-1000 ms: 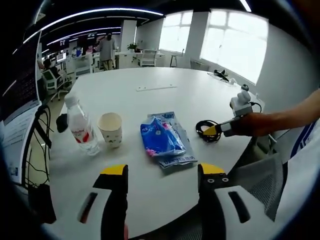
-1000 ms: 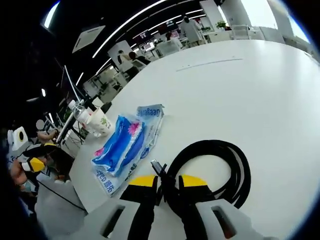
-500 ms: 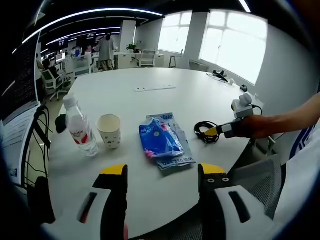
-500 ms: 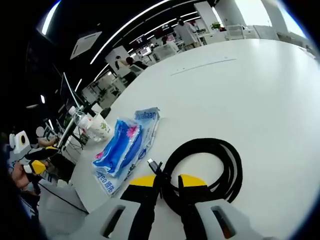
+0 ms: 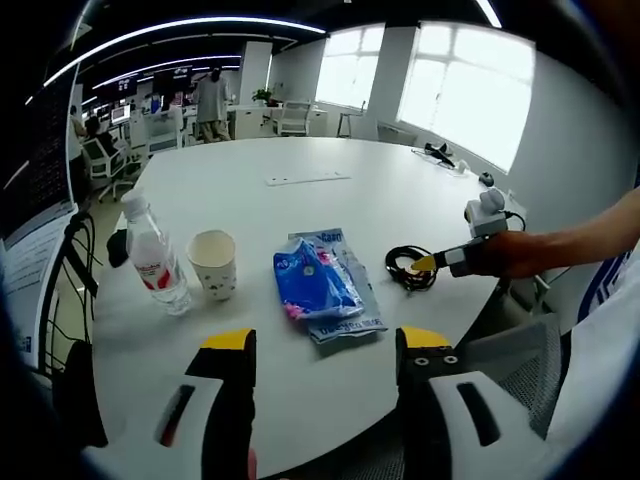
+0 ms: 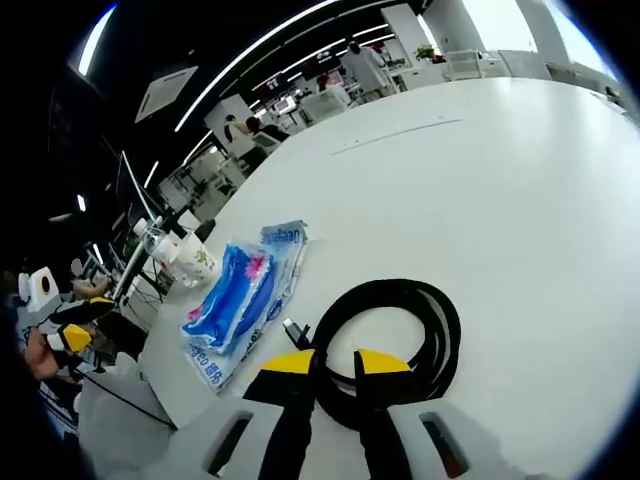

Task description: Arrange the tabletop items into an orderly group along one side of the table until the central work area is clear of visible clutter.

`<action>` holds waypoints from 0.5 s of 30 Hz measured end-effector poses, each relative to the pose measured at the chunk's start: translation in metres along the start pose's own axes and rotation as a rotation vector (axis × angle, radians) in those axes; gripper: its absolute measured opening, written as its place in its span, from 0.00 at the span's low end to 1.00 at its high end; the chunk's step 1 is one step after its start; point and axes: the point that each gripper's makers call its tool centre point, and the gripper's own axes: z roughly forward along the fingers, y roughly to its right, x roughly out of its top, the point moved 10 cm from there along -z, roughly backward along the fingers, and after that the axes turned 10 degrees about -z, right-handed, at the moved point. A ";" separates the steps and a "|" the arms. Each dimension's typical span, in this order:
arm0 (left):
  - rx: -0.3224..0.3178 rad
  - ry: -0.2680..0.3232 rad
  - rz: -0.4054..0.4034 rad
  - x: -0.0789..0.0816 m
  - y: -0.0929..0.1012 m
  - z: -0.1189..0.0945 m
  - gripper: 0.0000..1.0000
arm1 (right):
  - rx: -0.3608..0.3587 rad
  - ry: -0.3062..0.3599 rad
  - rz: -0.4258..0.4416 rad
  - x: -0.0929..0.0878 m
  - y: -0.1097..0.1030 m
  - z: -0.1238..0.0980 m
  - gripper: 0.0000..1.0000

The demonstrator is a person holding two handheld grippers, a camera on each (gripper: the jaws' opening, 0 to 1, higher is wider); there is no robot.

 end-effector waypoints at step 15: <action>0.004 0.015 -0.012 -0.002 -0.003 -0.003 0.56 | 0.020 -0.016 -0.060 0.020 -0.007 0.012 0.12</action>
